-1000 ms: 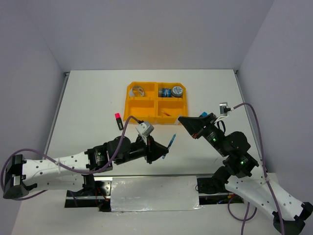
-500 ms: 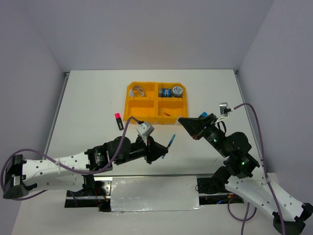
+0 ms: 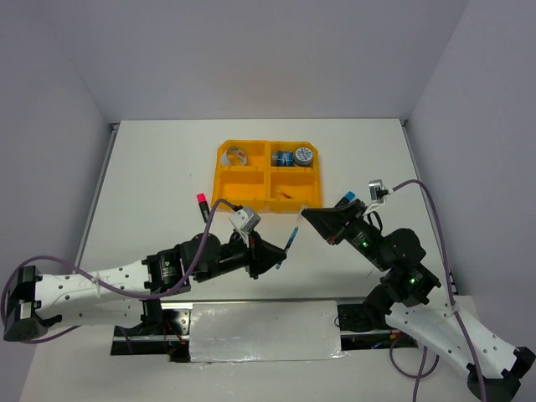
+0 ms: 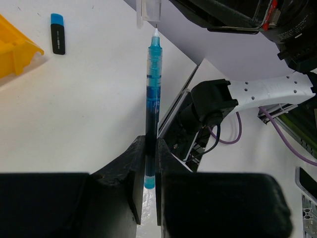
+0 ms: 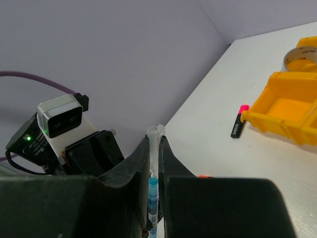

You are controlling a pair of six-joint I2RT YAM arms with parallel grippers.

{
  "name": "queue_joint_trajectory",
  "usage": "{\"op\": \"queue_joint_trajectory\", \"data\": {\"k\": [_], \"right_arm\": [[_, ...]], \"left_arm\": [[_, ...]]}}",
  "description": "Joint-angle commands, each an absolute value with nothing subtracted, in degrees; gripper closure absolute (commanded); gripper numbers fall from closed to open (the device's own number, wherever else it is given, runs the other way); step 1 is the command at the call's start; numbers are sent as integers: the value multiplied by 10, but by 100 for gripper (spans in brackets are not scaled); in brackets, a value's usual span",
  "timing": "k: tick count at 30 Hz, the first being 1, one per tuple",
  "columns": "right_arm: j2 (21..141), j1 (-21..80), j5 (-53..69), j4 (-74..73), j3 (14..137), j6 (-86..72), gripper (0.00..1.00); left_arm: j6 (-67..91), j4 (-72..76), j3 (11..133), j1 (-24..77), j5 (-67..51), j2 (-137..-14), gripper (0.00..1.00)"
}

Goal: Sort the stationery into containers
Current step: Close the pen cap on the pen.

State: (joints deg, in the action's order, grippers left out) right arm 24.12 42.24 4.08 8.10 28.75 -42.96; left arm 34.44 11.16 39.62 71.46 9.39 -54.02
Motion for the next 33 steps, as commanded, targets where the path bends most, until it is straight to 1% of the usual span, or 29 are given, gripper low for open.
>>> {"op": "queue_joint_trajectory", "data": {"k": [1,33], "right_arm": [[243,429,53,122,286,-436,100],[259,460,36,141,269,-432,100]], "left_arm": [[330,145,420,717,103,-535,100],[321,145,413,717,129,-510,100]]}}
